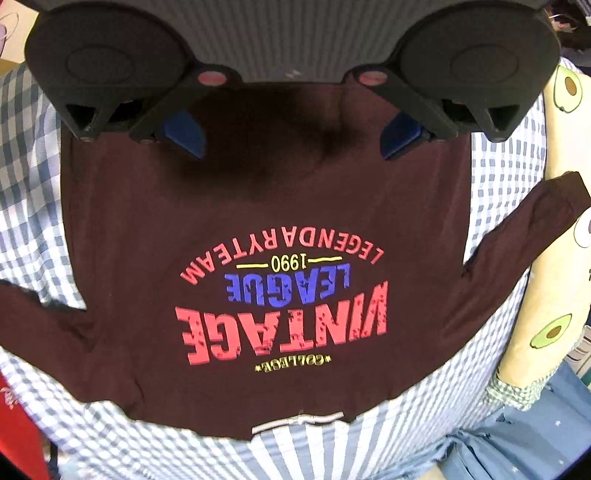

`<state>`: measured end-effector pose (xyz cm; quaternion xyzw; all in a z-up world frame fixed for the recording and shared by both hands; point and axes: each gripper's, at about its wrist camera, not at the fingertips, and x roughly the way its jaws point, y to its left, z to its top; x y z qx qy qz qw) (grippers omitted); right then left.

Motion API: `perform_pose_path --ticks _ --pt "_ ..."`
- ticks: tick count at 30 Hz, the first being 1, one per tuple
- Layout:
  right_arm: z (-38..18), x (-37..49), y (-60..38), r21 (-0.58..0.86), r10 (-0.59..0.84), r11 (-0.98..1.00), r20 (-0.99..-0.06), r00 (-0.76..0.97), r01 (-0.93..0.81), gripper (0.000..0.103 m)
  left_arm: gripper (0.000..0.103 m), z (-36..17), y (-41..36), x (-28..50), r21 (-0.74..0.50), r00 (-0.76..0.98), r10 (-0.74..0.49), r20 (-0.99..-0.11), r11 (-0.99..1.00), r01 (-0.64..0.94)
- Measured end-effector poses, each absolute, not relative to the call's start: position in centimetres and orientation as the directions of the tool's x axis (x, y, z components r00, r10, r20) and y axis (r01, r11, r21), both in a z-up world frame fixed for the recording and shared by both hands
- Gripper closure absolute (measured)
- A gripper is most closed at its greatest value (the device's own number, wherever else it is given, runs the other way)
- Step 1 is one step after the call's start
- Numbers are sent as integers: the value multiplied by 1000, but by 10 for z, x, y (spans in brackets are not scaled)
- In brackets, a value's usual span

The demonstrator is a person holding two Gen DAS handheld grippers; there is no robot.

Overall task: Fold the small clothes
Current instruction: 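Move the right tool toward the sweatshirt sleeve cuff, then grasp the sleeve cuff with the right gripper and lift it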

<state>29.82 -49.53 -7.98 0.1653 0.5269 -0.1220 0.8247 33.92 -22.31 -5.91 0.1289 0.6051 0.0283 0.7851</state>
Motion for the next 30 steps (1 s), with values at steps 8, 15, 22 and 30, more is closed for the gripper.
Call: perform_pose_path --ticks 8,15,22,30 --pt "-91 305 -532 152 -145 874 -825 547 461 0 1 -55 -242 374 229 255 195 -947 967 111" --pt "-113 304 -585 100 -283 833 -768 574 544 0 1 -50 -252 392 232 267 197 -943 967 107" --pt "-135 310 -622 8 -355 838 -752 556 545 0 1 -57 -262 401 225 249 194 -949 969 106" --pt "-149 321 -640 77 -377 783 -731 570 617 0 1 -62 -272 400 240 247 203 -947 963 127"
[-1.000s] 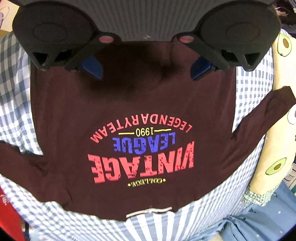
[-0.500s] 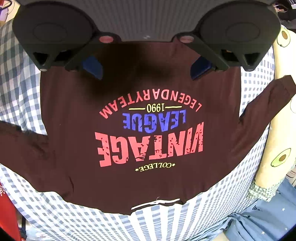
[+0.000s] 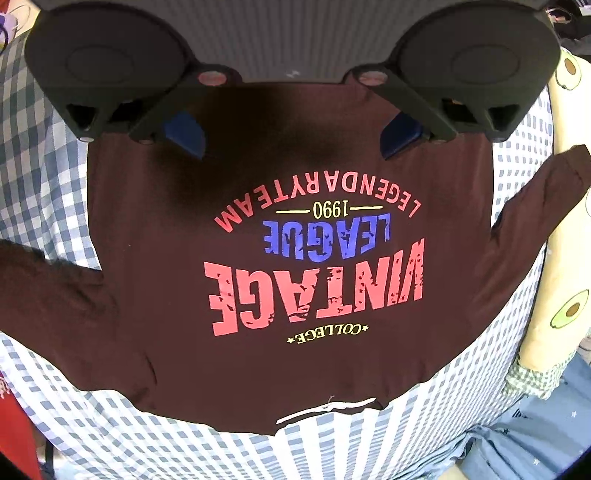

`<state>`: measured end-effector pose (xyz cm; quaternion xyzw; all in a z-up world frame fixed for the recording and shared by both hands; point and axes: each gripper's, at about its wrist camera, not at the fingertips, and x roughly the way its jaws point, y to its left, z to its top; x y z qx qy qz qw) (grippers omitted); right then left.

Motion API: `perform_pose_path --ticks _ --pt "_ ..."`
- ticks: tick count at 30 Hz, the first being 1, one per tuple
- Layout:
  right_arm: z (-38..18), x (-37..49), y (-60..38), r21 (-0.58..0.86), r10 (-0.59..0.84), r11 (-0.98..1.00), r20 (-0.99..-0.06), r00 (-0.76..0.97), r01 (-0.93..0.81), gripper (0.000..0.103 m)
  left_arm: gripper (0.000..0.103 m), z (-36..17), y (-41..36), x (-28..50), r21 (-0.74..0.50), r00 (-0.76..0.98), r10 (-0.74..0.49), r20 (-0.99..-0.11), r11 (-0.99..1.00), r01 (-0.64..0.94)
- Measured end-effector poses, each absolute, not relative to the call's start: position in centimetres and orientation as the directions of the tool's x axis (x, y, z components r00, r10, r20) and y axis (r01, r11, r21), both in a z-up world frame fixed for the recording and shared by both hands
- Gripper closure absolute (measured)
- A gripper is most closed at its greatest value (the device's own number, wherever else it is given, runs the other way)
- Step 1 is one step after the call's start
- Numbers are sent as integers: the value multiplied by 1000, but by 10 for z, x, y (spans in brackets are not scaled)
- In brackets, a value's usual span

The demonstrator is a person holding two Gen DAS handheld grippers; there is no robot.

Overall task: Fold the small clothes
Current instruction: 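Grasp the sleeve cuff with the right gripper and lift it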

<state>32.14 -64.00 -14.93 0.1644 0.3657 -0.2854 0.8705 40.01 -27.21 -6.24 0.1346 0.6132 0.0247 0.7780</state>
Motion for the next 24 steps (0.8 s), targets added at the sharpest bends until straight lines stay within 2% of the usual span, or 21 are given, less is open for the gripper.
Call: perform_pose_path --ticks 6,10,15,17,19,20,21,23,24 --pt "-158 329 -651 117 -386 726 -746 543 677 0 1 -66 -278 392 249 228 215 -950 959 134" --pt "-162 327 -664 235 -338 672 -746 573 702 1 1 -66 -276 386 249 215 219 -952 961 122" --pt "-152 331 -661 111 -445 689 -715 539 716 6 1 -65 -273 381 247 213 221 -952 964 101" --pt "-146 331 -658 43 -488 710 -690 535 703 16 1 -64 -272 380 243 217 218 -951 966 91" --pt "-139 329 -655 -4 -520 724 -661 542 690 31 1 -62 -270 380 239 225 216 -950 968 80" --pt "-136 328 -654 -16 -526 732 -650 549 682 43 1 -62 -269 380 239 230 217 -949 968 73" --pt "-133 328 -654 -19 -522 741 -645 558 671 51 1 -61 -268 381 240 232 219 -948 969 66" --pt "-127 329 -655 -24 -502 762 -653 566 648 84 1 -60 -264 382 238 236 219 -947 970 55" --pt "-123 329 -655 -18 -491 769 -657 572 639 91 1 -59 -262 382 235 239 216 -947 971 51"
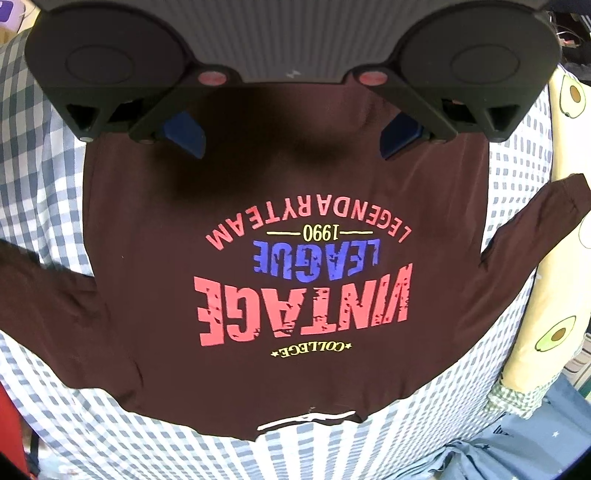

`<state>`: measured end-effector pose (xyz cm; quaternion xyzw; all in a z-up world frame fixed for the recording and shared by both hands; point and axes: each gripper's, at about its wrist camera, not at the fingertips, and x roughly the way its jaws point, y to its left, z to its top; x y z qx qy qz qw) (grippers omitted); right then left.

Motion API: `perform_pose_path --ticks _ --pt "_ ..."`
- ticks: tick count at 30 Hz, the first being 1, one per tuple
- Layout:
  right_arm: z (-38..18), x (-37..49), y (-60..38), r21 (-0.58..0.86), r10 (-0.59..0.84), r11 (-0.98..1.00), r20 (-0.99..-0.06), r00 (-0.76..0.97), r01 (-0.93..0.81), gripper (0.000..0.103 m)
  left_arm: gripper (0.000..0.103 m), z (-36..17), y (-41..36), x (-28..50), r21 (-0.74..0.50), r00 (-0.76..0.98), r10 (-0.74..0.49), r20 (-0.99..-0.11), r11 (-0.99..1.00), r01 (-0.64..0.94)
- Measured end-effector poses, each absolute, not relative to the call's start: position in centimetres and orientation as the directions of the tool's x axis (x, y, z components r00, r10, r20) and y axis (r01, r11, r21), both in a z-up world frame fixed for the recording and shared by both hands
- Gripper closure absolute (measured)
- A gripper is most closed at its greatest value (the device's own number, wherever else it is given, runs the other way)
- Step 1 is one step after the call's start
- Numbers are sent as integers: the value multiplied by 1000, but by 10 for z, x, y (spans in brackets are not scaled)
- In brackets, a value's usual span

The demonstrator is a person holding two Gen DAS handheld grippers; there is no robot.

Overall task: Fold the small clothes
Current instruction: 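Grasp the sleeve cuff with the right gripper and lift it, then carry the sleeve across the sweatshirt front with the right gripper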

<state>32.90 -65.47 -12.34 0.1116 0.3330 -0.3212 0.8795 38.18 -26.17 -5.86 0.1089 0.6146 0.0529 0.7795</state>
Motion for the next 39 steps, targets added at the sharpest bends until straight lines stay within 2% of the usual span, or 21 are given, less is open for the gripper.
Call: perform_pose_path --ticks 2,8,17,21,22,23,25,27,29,36,39 --pt "-112 328 -656 33 -459 770 -665 590 637 99 1 -57 -257 382 229 245 211 -946 972 47" --pt "-52 329 -643 169 -362 804 -621 695 570 99 1 -52 -233 381 204 262 187 -947 978 38" --pt "32 360 -547 232 -156 921 -517 841 314 103 1 -51 -174 385 157 276 146 -950 987 16" --pt "37 378 -484 174 -91 963 -509 856 206 103 1 -50 -144 386 141 277 130 -952 990 18" --pt "31 381 -476 168 -98 962 -525 846 216 100 1 -50 -137 386 144 283 132 -950 989 19" --pt "23 383 -470 164 -111 958 -546 831 236 86 1 -49 -131 386 149 289 137 -948 989 21" --pt "5 381 -466 129 -171 946 -581 796 298 69 1 -48 -119 387 160 293 145 -945 987 27" --pt "-13 373 -467 84 -228 935 -605 763 346 60 1 -50 -110 387 170 291 154 -944 985 29" --pt "-31 365 -470 30 -281 922 -635 719 386 38 1 -51 -105 388 178 281 164 -946 984 22" --pt "-105 346 -509 -56 -309 907 -763 567 418 36 1 -50 -107 380 183 264 179 -948 983 -10" --pt "-126 356 -524 -87 -288 921 -809 513 381 29 1 -51 -115 375 198 258 197 -946 980 -20"
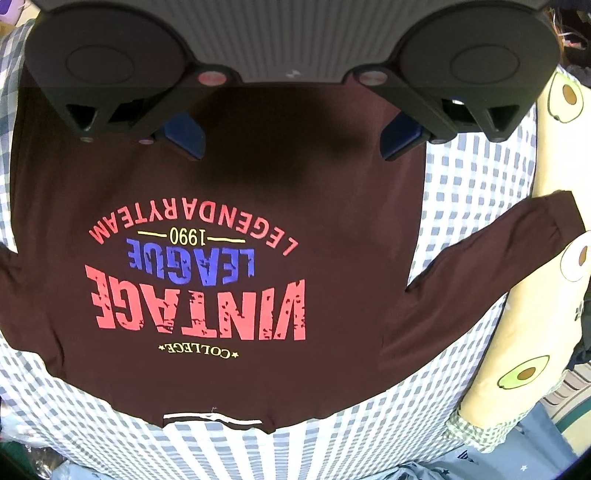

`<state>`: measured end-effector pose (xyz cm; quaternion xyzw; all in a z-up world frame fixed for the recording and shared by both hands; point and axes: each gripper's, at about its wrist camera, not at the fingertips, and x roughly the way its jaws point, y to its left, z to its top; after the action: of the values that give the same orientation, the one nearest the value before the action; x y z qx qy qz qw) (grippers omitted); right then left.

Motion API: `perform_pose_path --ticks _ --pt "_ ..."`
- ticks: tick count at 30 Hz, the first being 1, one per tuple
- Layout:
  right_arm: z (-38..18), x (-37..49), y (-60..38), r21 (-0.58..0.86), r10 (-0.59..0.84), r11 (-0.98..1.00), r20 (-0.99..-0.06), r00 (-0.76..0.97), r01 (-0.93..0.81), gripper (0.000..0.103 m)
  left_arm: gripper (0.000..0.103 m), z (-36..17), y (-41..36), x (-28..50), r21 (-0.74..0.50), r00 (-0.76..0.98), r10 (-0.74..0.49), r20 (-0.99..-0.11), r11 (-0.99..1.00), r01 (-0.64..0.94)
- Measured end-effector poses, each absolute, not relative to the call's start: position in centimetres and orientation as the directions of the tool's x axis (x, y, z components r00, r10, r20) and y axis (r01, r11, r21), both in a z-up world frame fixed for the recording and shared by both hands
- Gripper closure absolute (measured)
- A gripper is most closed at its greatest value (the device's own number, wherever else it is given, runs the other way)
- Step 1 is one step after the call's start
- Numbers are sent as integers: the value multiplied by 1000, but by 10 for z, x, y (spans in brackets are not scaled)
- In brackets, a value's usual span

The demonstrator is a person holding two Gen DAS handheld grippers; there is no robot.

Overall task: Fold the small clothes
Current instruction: 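Carry the sleeve across the sweatshirt front with the right gripper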

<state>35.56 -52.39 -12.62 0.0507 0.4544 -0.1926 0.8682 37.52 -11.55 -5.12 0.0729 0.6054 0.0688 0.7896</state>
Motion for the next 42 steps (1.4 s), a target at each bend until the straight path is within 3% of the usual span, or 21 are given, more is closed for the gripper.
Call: perform_pose_path --ticks 6,14,18,20,22,27,28,29,31,33,35,38,42 --pt "-168 375 -533 -281 -335 942 -835 436 186 28 1 -46 -132 366 213 259 222 -940 975 -64" --pt "-188 368 -540 -428 -360 903 -795 488 -31 51 1 -49 -149 360 223 242 241 -940 970 -102" --pt "-189 369 -544 -420 -324 904 -795 514 -80 64 1 -48 -159 360 221 245 238 -940 971 -94" --pt "-185 369 -546 -380 -284 920 -814 507 -93 85 1 -46 -163 360 222 253 237 -938 971 -86" --pt "-180 368 -547 -346 -260 935 -822 507 -81 90 1 -45 -165 361 225 259 239 -936 971 -83" --pt "-174 366 -558 -251 -230 968 -841 490 23 92 1 -45 -163 364 220 259 233 -937 972 -80" --pt "-174 365 -560 -247 -235 968 -842 485 40 91 1 -44 -162 365 219 261 232 -937 973 -78" --pt "-174 364 -562 -247 -241 968 -845 477 51 82 1 -44 -161 366 217 263 230 -937 973 -77" --pt "-177 362 -565 -259 -256 964 -848 463 59 82 1 -44 -159 367 213 266 225 -937 974 -74" --pt "-178 360 -565 -266 -262 962 -847 463 57 84 1 -43 -157 368 212 271 223 -936 975 -69" --pt "-178 358 -565 -272 -268 960 -845 463 60 95 1 -43 -155 369 214 271 223 -937 975 -63" --pt "-171 357 -563 -261 -272 961 -837 475 91 102 1 -43 -152 369 211 275 218 -936 976 -53" --pt "-144 354 -567 -125 -222 969 -824 521 216 103 1 -43 -148 371 202 277 208 -938 978 -53"
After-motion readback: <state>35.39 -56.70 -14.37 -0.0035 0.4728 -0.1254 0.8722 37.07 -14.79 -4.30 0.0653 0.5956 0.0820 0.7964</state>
